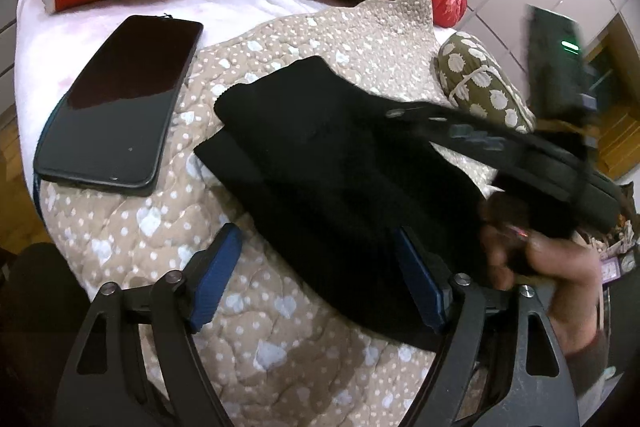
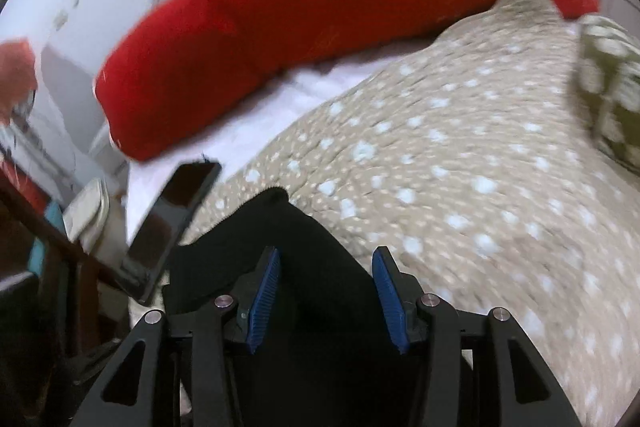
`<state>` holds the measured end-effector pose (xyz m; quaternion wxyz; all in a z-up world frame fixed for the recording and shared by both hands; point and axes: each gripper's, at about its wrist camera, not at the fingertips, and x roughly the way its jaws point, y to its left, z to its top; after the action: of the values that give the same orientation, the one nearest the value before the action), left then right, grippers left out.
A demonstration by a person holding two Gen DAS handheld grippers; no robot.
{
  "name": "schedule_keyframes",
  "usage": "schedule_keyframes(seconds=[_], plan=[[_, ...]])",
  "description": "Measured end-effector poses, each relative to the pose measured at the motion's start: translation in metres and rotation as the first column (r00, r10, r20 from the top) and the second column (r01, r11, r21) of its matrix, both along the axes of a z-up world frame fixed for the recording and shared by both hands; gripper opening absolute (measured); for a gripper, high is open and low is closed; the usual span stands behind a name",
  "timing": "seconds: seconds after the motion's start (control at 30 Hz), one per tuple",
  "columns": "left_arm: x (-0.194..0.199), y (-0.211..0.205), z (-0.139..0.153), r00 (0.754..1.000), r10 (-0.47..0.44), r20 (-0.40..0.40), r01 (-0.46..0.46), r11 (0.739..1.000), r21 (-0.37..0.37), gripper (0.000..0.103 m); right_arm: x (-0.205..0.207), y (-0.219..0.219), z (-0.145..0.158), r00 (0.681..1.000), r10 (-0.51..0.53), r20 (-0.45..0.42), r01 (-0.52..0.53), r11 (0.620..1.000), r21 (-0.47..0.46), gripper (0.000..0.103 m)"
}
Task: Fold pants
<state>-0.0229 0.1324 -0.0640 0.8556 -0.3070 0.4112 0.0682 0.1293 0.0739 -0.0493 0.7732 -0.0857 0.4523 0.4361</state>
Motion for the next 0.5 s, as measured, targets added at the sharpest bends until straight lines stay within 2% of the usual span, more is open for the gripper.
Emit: schedule_keyframes(seconds=[0.07, 0.13, 0.17, 0.23, 0.27, 0.3, 0.33, 0.37, 0.43, 0.5], plan=[[0.004, 0.000, -0.001, 1.000, -0.011, 0.010, 0.011, 1.000, -0.009, 0.089, 0.005, 0.011, -0.011, 1.000, 0.028, -0.003, -0.028, 0.999, -0.037, 0.046], [0.006, -0.001, -0.001, 1.000, -0.003, 0.012, 0.003, 1.000, -0.003, 0.089, 0.009, 0.009, -0.015, 0.999, 0.025, -0.023, -0.024, 1.000, 0.011, 0.044], [0.008, -0.001, -0.001, 1.000, -0.001, 0.014, 0.001, 1.000, 0.003, 0.089, 0.011, 0.006, -0.015, 0.999, 0.017, -0.041, -0.015, 0.999, 0.044, 0.040], [0.011, -0.003, -0.002, 1.000, -0.004, 0.023, 0.003, 1.000, 0.012, 0.089, 0.012, -0.001, -0.018, 0.997, -0.009, -0.075, 0.016, 0.996, 0.091, 0.026], [0.012, -0.004, -0.001, 1.000, -0.007, 0.020, 0.006, 1.000, 0.030, 0.081, 0.011, -0.003, -0.018, 0.997, -0.020, -0.073, 0.027, 0.995, 0.098, 0.023], [0.013, -0.007, 0.001, 1.000, -0.008, 0.012, 0.007, 0.998, 0.061, 0.069, 0.009, -0.005, -0.017, 0.997, -0.031, -0.066, 0.037, 0.994, 0.101, 0.018], [0.014, -0.010, 0.004, 1.000, -0.010, -0.012, 0.011, 0.993, 0.120, 0.047, 0.006, -0.008, -0.013, 0.998, -0.041, -0.053, 0.046, 0.993, 0.105, 0.015], [0.015, -0.012, 0.006, 1.000, -0.018, -0.014, 0.020, 0.991, 0.133, 0.037, 0.002, -0.012, -0.008, 0.998, -0.046, -0.042, 0.051, 0.992, 0.115, 0.014], [0.013, -0.013, 0.014, 0.999, -0.047, 0.009, 0.045, 0.992, 0.121, 0.027, -0.006, -0.024, 0.007, 0.998, -0.055, -0.015, 0.056, 0.987, 0.151, 0.012], [0.007, -0.024, 0.034, 0.996, -0.066, 0.062, 0.054, 0.982, 0.179, 0.024, -0.018, -0.044, 0.029, 0.998, -0.067, 0.021, 0.061, 0.976, 0.208, 0.012]])
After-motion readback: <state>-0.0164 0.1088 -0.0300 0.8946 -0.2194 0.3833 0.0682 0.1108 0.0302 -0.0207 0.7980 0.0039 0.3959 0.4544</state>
